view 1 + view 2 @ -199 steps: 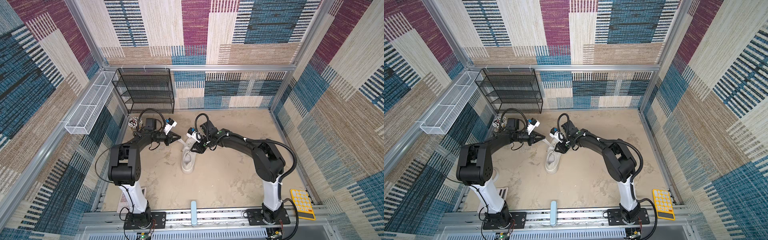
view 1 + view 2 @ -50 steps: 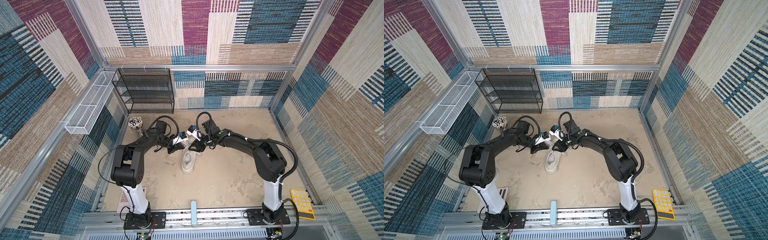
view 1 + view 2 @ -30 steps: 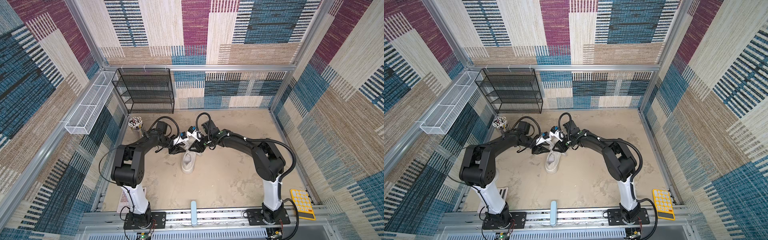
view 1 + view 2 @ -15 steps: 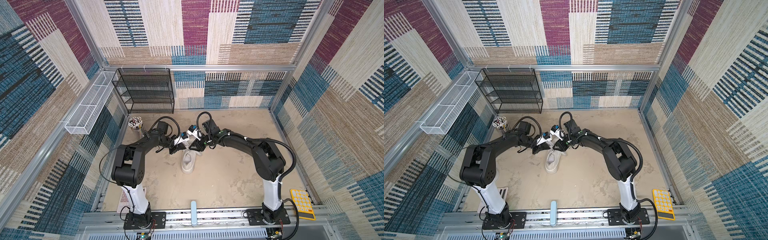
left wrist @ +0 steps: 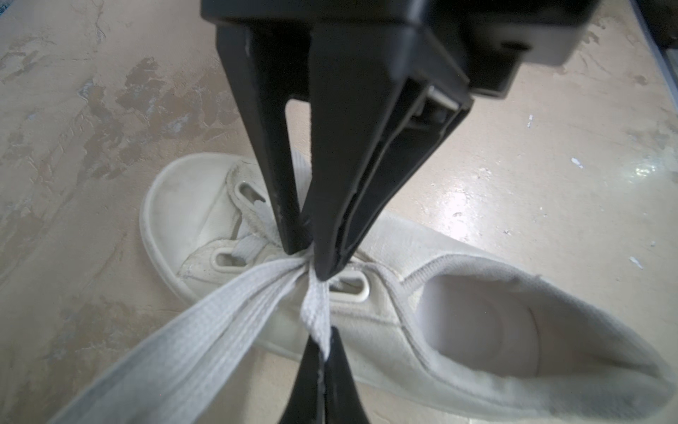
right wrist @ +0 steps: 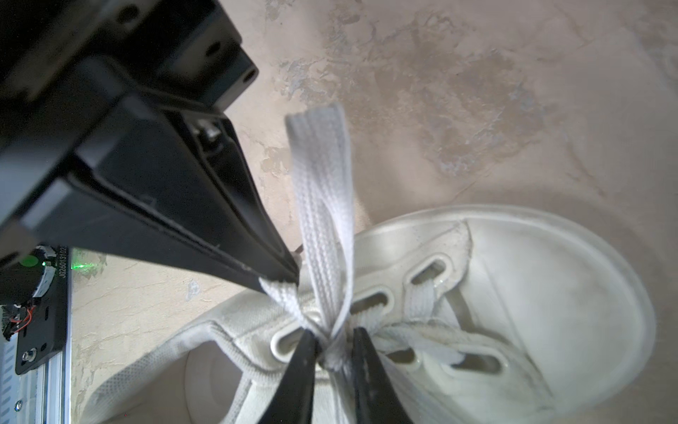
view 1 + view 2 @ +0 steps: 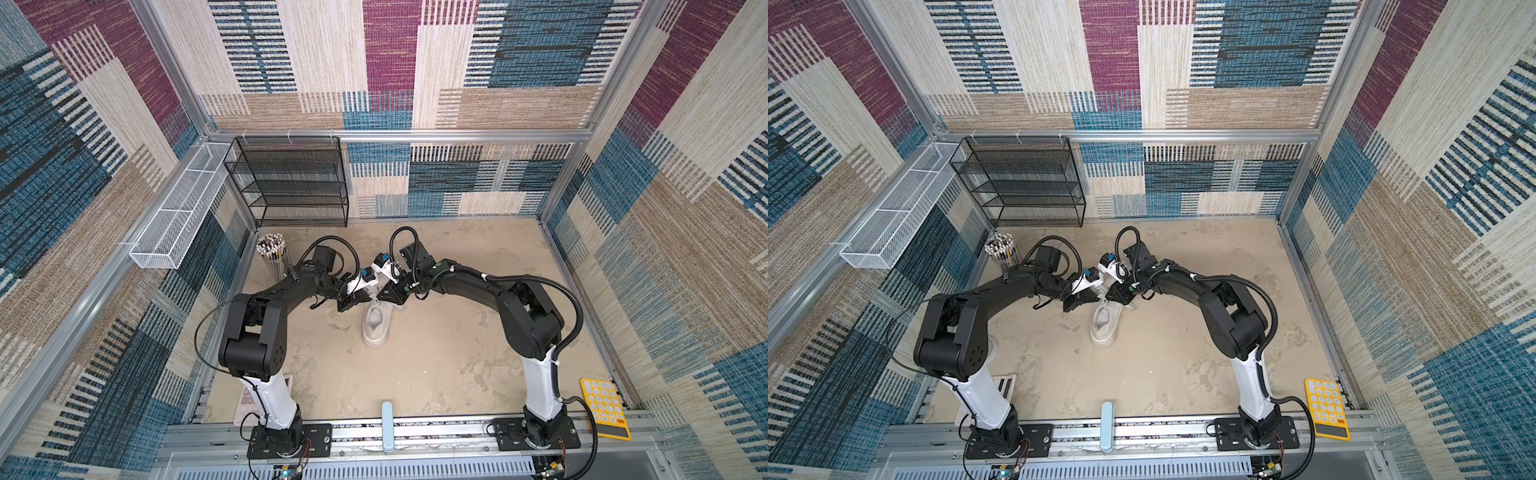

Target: Tie the shoes

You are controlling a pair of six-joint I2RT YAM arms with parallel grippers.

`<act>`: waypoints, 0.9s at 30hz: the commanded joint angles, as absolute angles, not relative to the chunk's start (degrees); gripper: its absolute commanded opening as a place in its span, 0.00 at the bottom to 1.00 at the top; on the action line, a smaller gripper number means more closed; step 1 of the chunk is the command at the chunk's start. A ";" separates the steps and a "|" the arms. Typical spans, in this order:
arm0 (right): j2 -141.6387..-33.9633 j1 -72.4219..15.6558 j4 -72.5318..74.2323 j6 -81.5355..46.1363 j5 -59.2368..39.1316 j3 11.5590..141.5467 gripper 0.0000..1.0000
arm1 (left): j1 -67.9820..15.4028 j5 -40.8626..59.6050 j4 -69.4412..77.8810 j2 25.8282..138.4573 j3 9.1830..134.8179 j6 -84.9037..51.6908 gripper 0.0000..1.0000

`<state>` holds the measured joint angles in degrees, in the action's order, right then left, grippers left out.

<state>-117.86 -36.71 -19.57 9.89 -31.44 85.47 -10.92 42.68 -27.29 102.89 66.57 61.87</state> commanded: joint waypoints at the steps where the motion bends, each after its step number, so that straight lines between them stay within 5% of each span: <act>1: -118.45 -36.74 -20.45 10.45 -28.33 85.76 0.17 | -10.56 41.84 -28.23 101.97 66.80 61.79 0.00; 27: -118.12 -36.74 -21.13 10.11 -25.83 85.43 0.14 | -7.12 33.93 -34.78 99.89 65.74 64.75 0.00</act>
